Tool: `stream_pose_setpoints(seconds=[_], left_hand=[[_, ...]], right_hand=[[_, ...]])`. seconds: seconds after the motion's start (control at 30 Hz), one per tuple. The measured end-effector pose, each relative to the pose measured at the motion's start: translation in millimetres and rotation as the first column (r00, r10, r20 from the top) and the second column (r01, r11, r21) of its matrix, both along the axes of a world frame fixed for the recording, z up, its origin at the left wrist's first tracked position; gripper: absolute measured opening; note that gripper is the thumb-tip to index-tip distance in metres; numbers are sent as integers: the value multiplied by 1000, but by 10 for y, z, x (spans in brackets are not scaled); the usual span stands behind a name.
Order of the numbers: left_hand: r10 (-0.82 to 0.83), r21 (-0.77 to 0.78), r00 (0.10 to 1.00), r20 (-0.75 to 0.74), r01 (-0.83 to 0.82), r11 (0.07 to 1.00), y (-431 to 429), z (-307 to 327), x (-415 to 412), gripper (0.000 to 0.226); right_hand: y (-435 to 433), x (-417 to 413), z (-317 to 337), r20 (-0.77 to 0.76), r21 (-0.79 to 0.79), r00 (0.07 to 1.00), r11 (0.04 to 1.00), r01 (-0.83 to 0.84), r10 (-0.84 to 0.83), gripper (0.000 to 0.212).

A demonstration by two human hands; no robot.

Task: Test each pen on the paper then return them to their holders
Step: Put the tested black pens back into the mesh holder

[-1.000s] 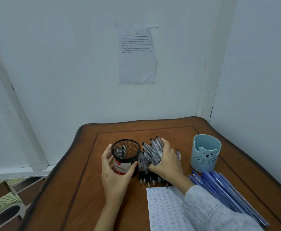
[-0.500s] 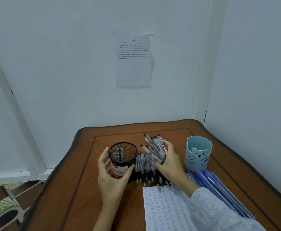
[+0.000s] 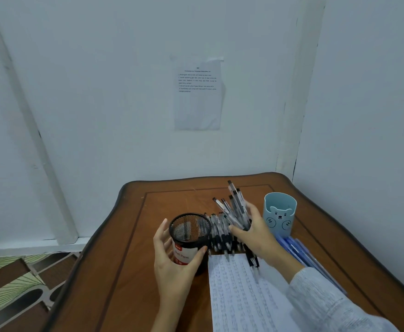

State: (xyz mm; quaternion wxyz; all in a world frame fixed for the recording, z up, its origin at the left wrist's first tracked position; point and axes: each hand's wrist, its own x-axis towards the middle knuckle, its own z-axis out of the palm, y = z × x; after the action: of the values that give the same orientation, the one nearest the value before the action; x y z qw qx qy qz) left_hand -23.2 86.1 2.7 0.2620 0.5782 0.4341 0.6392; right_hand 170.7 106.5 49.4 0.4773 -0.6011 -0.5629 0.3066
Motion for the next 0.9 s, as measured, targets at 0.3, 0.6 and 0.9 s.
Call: stream_pose_setpoints(seconds=[0.3, 0.6, 0.9], left_hand=[[-148, -7, 988, -52, 147, 989, -59, -7, 107, 104], [-153, -7, 986, -62, 153, 988, -66, -12, 102, 120], [-111, -23, 985, -132, 109, 994, -16, -47, 139, 117]], right_hand=[[-53, -339, 598, -294, 286, 954, 947, 146, -58, 34], [123, -800, 338, -345, 275, 933, 940, 200, -98, 28], [-9, -713, 174, -230, 157, 973, 987, 41, -4, 36]])
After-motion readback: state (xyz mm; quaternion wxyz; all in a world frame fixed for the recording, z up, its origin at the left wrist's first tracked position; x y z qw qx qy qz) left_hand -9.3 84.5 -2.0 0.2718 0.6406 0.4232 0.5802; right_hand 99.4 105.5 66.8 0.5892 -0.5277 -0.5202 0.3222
